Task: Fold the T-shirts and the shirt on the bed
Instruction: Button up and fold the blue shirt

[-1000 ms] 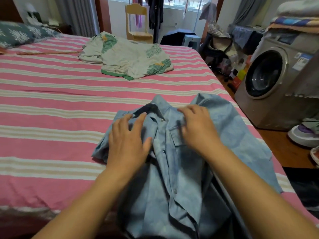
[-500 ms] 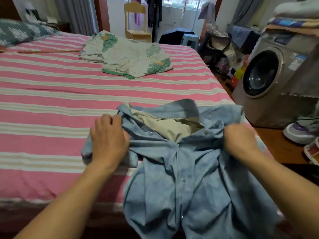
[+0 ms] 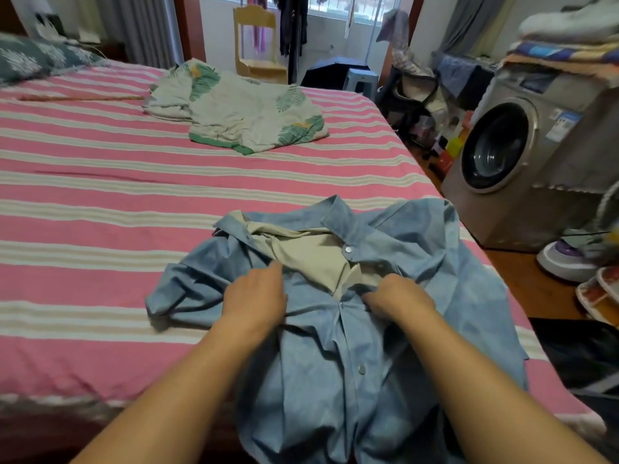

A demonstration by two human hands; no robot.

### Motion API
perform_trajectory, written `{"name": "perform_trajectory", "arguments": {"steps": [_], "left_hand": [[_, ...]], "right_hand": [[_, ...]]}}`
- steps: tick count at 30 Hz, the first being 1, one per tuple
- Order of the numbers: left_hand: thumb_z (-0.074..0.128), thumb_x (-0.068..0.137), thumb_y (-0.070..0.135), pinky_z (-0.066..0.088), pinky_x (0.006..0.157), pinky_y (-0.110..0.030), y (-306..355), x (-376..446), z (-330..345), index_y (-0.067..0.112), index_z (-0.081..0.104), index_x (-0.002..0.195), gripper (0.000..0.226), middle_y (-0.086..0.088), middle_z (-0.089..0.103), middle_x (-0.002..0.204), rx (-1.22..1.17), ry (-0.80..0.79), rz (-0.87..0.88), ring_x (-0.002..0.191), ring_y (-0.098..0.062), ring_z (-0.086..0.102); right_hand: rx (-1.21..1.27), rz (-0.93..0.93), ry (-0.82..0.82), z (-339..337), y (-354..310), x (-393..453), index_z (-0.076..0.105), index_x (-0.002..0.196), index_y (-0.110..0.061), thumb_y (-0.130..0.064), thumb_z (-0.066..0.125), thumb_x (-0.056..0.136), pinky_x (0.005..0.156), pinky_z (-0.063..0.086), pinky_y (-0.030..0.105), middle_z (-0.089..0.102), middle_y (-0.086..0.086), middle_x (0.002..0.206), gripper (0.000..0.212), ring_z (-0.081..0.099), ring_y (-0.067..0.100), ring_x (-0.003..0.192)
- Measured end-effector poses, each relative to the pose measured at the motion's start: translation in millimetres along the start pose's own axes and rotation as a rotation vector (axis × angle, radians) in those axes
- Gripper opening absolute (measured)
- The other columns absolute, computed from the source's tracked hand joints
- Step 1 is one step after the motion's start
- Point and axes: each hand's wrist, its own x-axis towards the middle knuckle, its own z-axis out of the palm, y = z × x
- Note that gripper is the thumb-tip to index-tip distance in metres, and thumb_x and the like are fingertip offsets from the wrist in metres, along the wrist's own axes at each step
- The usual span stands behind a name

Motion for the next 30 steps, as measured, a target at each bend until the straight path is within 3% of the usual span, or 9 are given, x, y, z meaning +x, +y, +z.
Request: {"name": "perform_trajectory", "arguments": {"steps": [3, 7, 9, 12, 16, 20, 24, 27, 30], "left_hand": [[0.056, 0.092, 0.015, 0.037, 0.056, -0.039, -4, 7, -7, 0.022, 0.043, 0.139, 0.049, -0.011, 0.05, 0.123, 0.02, 0.272, 0.172, 0.087, -0.04, 0.062], [0.053, 0.096, 0.023, 0.05, 0.061, -0.04, -28, 28, -3, 0.028, 0.045, 0.147, 0.051, -0.001, 0.047, 0.148, 0.036, 0.184, 0.27, 0.097, -0.035, 0.066], [0.051, 0.1, 0.031, 0.053, 0.071, -0.046, -33, 31, -2, 0.028, 0.057, 0.126, 0.027, 0.0, 0.058, 0.126, 0.009, 0.121, 0.212, 0.093, -0.035, 0.064], [0.052, 0.1, 0.032, 0.051, 0.068, -0.046, -28, 27, -8, 0.027, 0.065, 0.103, 0.014, 0.002, 0.054, 0.103, 0.0, 0.133, 0.178, 0.08, -0.033, 0.06], [0.054, 0.098, 0.03, 0.047, 0.068, -0.04, -10, 17, -32, 0.023, 0.068, 0.097, 0.016, 0.006, 0.059, 0.102, -0.201, 0.205, 0.19, 0.086, -0.026, 0.059], [0.059, 0.097, 0.032, 0.043, 0.064, -0.035, 1, 5, -61, 0.018, 0.06, 0.077, 0.024, 0.006, 0.059, 0.071, -0.429, 0.061, 0.156, 0.07, -0.015, 0.056], [0.065, 0.097, 0.031, 0.037, 0.056, -0.028, -1, -7, -69, 0.014, 0.06, 0.069, 0.034, 0.01, 0.051, 0.052, -0.564, -0.179, 0.086, 0.049, -0.004, 0.045], [0.062, 0.1, 0.032, 0.04, 0.054, -0.026, -4, -16, -69, 0.016, 0.056, 0.066, 0.038, 0.004, 0.05, 0.048, -0.77, -0.25, -0.029, 0.05, -0.014, 0.05], [0.061, 0.101, 0.03, 0.037, 0.052, -0.027, -1, -19, -69, 0.019, 0.047, 0.062, 0.043, 0.0, 0.043, 0.05, -0.943, -0.279, -0.09, 0.051, -0.019, 0.044]], "right_hand": [[0.005, -0.073, 0.074, 8, 13, 4, 0.058, 0.12, -0.015, -0.02, 0.053, 0.095, 0.087, 0.048, 0.037, 0.062, 0.015, 0.125, 0.026, 0.059, 0.036, 0.113], [0.09, -0.367, 0.392, 1, 13, 2, 0.062, 0.123, -0.025, -0.007, 0.055, 0.09, 0.076, 0.042, 0.035, 0.048, 0.006, 0.126, 0.039, 0.055, 0.033, 0.106], [0.048, -0.56, 0.34, 0, 12, 3, 0.063, 0.127, -0.033, -0.001, 0.06, 0.083, 0.085, 0.049, 0.037, 0.037, 0.0, 0.138, 0.054, 0.054, 0.029, 0.114], [-0.021, -0.525, 0.229, 5, 21, 9, 0.064, 0.116, -0.033, -0.015, 0.061, 0.091, 0.085, 0.052, 0.043, 0.037, 0.0, 0.136, 0.031, 0.057, 0.032, 0.107], [0.167, -0.505, 0.55, -15, 25, 2, 0.058, 0.091, -0.019, -0.011, 0.061, 0.088, 0.063, 0.044, 0.039, 0.041, 0.001, 0.097, 0.009, 0.054, 0.034, 0.077], [0.303, -0.565, 0.84, -41, 26, -20, 0.055, 0.086, -0.011, 0.0, 0.063, 0.083, 0.057, 0.049, 0.042, 0.05, 0.007, 0.118, 0.014, 0.055, 0.032, 0.077], [0.367, -0.803, 0.695, -56, 37, -33, 0.055, 0.088, -0.013, 0.006, 0.063, 0.077, 0.07, 0.053, 0.044, 0.066, -0.004, 0.115, 0.024, 0.064, 0.025, 0.091], [0.366, -0.883, 0.519, -57, 36, -41, 0.063, 0.094, -0.017, 0.001, 0.068, 0.083, 0.074, 0.054, 0.04, 0.066, -0.008, 0.09, 0.023, 0.066, 0.018, 0.085], [0.377, -0.974, 0.348, -46, 19, -52, 0.069, 0.108, -0.02, 0.004, 0.068, 0.085, 0.082, 0.055, 0.036, 0.068, -0.012, 0.096, 0.033, 0.066, 0.008, 0.091]]}}
